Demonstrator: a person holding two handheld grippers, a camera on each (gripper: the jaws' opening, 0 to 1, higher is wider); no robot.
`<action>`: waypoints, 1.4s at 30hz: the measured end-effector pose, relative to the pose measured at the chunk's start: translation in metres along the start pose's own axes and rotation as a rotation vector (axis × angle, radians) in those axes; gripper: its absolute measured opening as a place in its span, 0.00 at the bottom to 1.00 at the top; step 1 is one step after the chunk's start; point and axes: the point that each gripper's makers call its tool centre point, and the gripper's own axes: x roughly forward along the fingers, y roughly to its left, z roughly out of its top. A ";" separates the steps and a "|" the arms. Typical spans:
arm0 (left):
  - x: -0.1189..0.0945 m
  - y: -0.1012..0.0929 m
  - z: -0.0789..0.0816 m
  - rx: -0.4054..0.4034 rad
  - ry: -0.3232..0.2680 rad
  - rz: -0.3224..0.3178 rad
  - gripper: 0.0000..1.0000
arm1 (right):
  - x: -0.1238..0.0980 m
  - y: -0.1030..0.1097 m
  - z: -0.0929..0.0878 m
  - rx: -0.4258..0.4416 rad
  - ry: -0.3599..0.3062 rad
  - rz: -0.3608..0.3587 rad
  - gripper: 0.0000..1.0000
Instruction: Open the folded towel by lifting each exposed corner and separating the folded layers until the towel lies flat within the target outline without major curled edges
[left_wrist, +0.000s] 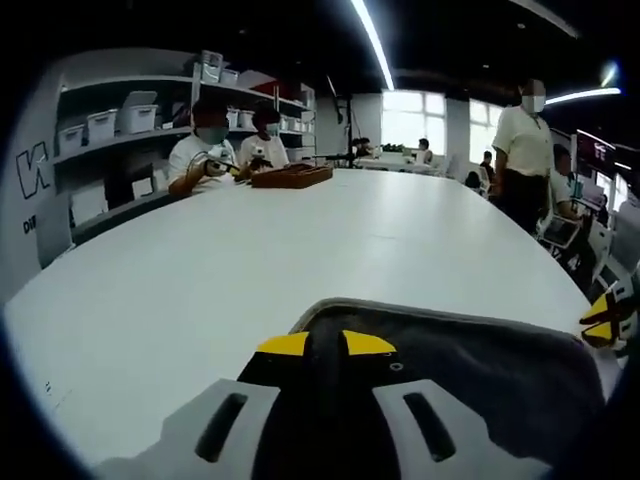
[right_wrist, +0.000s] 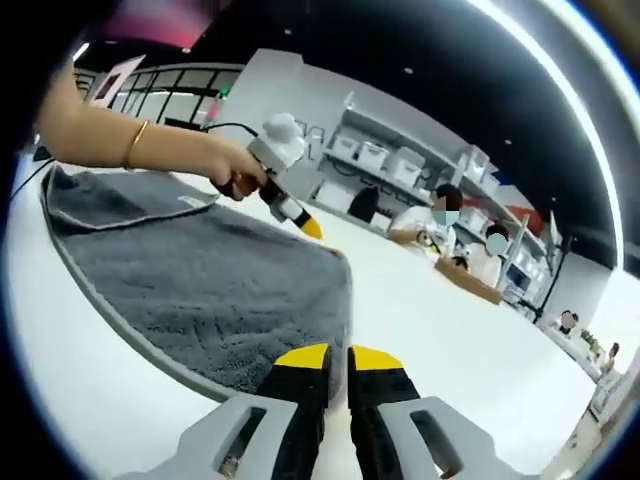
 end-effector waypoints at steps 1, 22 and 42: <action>-0.003 0.001 0.000 0.003 -0.001 0.001 0.10 | -0.001 0.000 0.002 0.002 -0.002 0.001 0.01; -0.062 0.024 -0.020 -0.006 -0.005 0.069 0.14 | -0.008 0.035 0.028 0.020 -0.048 0.089 0.03; -0.117 0.046 -0.046 -0.022 0.033 0.104 0.30 | -0.006 0.088 0.053 0.055 -0.072 0.227 0.13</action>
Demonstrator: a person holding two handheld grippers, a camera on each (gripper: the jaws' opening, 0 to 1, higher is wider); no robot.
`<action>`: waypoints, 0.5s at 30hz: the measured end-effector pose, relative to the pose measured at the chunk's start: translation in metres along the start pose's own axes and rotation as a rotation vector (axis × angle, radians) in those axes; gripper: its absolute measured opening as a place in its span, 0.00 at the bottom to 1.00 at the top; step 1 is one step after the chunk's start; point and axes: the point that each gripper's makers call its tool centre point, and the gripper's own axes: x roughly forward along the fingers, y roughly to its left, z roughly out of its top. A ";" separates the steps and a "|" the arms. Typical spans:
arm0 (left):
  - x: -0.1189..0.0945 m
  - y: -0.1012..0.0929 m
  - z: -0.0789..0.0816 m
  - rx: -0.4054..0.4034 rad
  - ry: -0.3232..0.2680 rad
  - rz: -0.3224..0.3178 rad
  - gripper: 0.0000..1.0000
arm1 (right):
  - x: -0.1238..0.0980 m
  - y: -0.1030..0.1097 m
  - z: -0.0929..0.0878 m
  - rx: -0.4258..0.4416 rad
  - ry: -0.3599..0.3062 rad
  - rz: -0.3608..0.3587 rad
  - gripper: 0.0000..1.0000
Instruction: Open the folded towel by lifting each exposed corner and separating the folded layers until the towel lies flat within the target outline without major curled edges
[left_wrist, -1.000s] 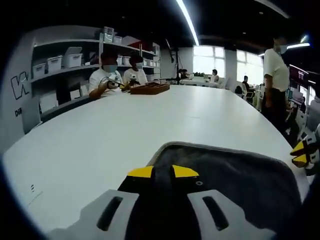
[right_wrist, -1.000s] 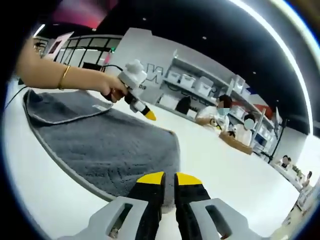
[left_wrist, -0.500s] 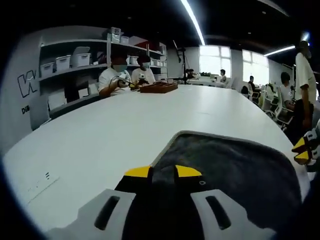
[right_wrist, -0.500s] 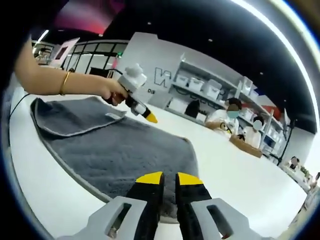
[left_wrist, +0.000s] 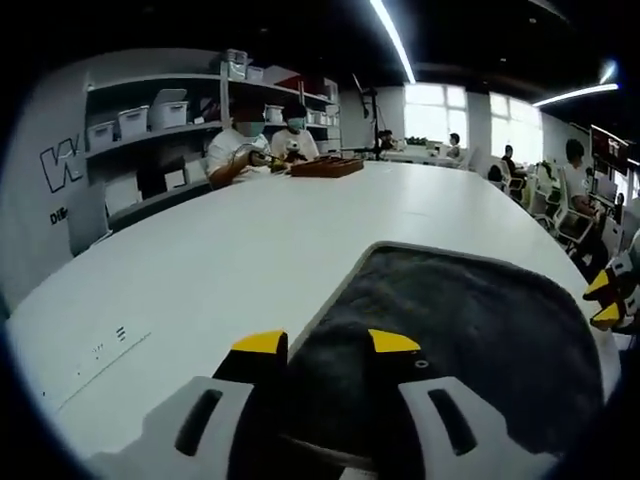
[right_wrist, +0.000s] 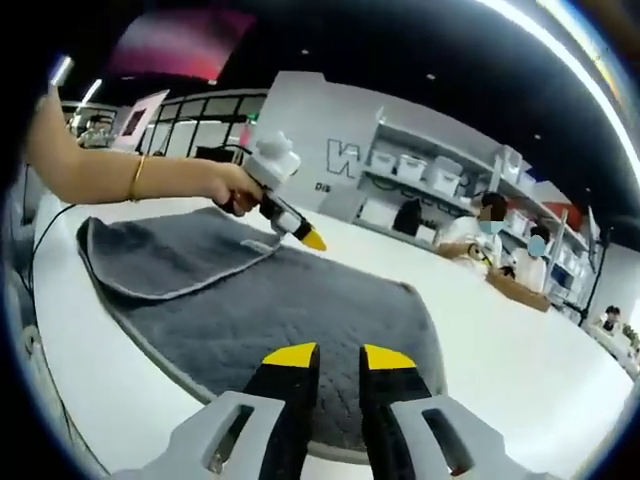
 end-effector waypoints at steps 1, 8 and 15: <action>-0.002 0.001 -0.002 -0.003 0.004 0.001 0.31 | 0.001 0.004 0.003 0.015 -0.010 0.014 0.15; -0.014 0.005 -0.010 -0.001 0.018 0.015 0.34 | 0.005 0.018 0.008 0.023 -0.002 0.054 0.25; -0.028 0.009 -0.020 0.001 0.037 0.025 0.36 | 0.006 0.033 0.013 0.032 -0.015 0.089 0.25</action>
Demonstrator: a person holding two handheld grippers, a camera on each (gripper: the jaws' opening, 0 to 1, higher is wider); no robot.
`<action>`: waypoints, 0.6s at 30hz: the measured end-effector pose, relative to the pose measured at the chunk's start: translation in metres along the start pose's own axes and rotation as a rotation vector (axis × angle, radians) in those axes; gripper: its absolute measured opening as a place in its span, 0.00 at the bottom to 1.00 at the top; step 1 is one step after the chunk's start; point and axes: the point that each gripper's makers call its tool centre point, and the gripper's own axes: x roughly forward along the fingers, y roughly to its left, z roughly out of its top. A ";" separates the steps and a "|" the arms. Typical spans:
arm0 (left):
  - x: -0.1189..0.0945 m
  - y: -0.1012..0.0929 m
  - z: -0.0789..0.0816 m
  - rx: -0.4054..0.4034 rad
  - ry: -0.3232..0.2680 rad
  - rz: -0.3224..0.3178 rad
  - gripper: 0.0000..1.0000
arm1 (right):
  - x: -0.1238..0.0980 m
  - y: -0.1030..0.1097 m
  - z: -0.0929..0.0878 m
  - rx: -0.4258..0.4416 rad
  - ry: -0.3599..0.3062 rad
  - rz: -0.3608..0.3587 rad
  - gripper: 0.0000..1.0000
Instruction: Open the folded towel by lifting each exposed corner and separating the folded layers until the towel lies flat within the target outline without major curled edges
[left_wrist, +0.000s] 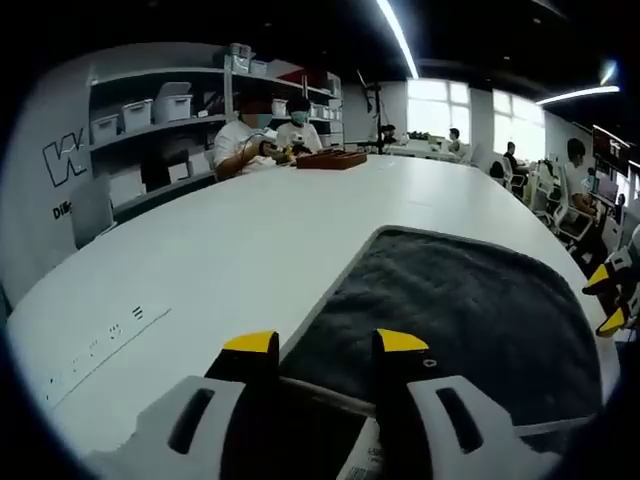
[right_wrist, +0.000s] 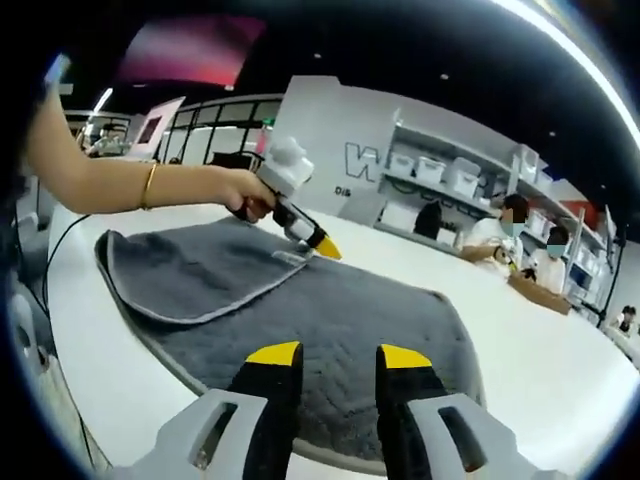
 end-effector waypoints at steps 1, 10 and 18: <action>-0.001 0.001 -0.002 0.002 0.004 0.006 0.37 | 0.000 0.002 0.001 0.001 -0.004 0.004 0.25; -0.017 0.002 -0.006 0.044 0.003 -0.008 0.37 | 0.005 0.026 0.006 0.011 -0.013 0.063 0.24; -0.028 0.012 0.002 0.156 0.004 -0.046 0.36 | 0.003 0.037 0.011 0.012 -0.020 0.103 0.24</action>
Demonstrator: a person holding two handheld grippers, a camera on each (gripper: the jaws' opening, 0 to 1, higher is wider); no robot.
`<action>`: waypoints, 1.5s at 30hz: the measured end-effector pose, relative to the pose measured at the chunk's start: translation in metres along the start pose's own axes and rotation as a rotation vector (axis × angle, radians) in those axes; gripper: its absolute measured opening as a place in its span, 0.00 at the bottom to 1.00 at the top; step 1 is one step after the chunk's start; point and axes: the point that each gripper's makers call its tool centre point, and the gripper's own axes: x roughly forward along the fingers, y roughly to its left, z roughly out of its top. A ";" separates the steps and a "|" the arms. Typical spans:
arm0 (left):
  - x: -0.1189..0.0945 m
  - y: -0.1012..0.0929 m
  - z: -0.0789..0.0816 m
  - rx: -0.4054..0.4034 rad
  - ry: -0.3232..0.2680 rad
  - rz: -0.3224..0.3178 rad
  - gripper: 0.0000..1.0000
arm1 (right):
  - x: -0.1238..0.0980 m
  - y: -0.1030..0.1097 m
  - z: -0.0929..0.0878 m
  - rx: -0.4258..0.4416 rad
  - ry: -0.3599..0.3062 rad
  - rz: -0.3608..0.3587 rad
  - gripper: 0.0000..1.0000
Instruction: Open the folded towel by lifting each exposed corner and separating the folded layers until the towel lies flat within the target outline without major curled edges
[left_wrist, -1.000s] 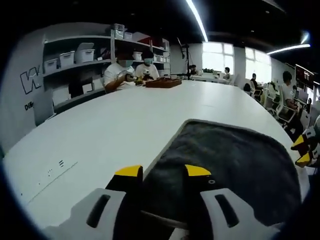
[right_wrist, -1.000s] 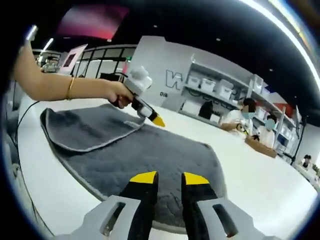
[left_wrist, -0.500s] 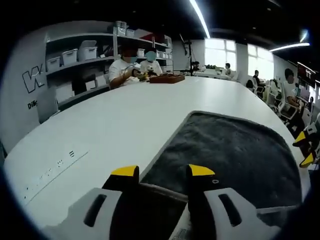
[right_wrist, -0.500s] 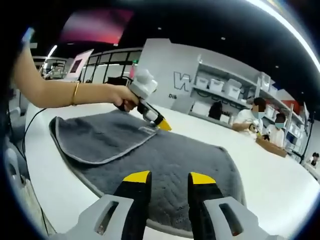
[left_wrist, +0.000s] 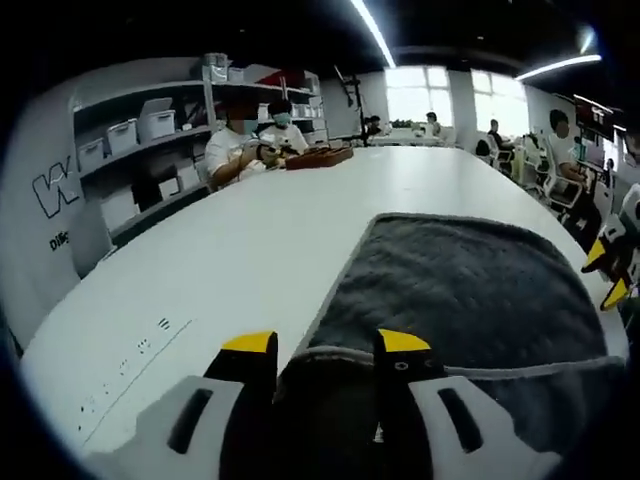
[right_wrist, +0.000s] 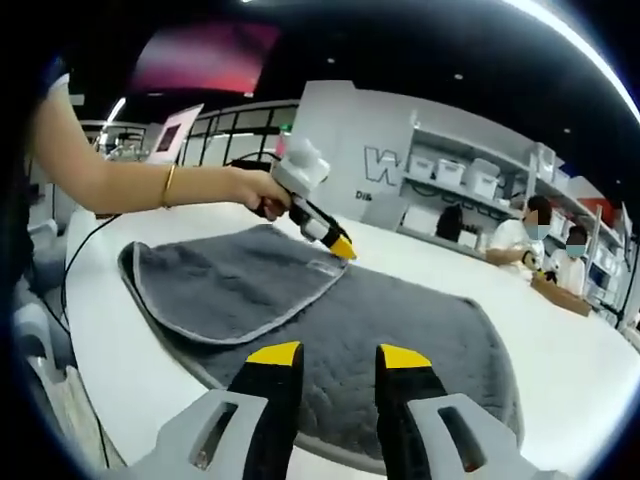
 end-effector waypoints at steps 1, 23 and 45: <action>0.000 0.000 0.000 0.018 0.004 -0.010 0.35 | 0.000 0.001 0.001 0.001 -0.002 0.005 0.24; 0.005 0.013 -0.017 0.420 0.238 -0.116 0.34 | 0.007 0.064 0.010 0.164 -0.041 0.143 0.22; 0.031 0.014 -0.029 0.425 0.321 -0.283 0.25 | 0.010 0.083 -0.014 0.358 0.043 0.174 0.24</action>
